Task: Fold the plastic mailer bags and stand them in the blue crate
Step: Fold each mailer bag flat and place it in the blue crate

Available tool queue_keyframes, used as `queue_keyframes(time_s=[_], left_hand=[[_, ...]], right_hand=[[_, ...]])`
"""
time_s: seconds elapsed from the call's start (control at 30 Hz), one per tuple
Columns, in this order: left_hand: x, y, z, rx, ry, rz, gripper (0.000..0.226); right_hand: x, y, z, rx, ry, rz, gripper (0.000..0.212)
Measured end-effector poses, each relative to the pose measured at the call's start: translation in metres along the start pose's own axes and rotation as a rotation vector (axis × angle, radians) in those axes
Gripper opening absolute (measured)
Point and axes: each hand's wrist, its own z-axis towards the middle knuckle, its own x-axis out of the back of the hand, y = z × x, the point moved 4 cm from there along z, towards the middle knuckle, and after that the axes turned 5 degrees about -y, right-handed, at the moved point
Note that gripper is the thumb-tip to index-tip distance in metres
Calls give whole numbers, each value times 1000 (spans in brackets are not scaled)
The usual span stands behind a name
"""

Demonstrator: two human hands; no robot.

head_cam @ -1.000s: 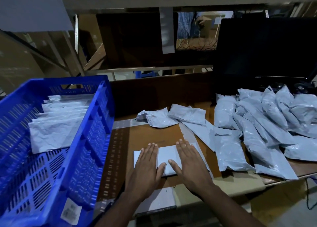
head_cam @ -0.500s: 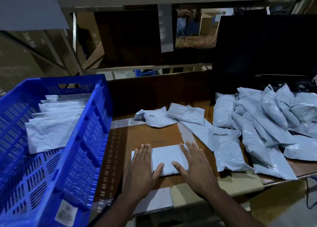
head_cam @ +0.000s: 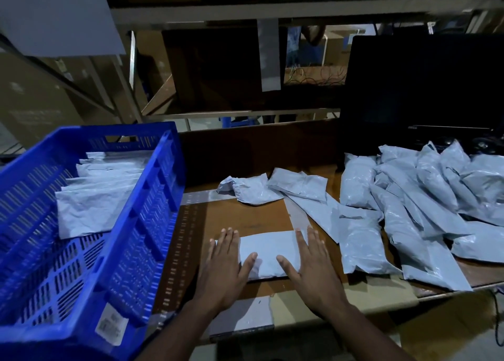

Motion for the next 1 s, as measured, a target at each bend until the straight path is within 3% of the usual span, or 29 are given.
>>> queue_keyframes(time_s=[0.2, 0.47, 0.63, 0.8, 0.9, 1.0], left_hand=[[14, -9, -17, 155, 120, -261, 68], [57, -14, -27, 324, 363, -639, 56], [96, -9, -27, 276, 433, -989, 42], [133, -1, -29, 238, 332, -1384, 37], [158, 5, -38, 193, 382, -1445, 28], [181, 1, -46, 165, 473, -1447, 26]], right_hand=[[5, -5, -5, -49, 37, 119, 78], [38, -14, -12, 44, 167, 430, 88], [69, -19, -7, 15, 271, 688, 60], [93, -20, 11, -50, 174, 1087, 32], [100, -26, 20, 49, 159, 1138, 19], [103, -38, 24, 109, 132, 1169, 20]])
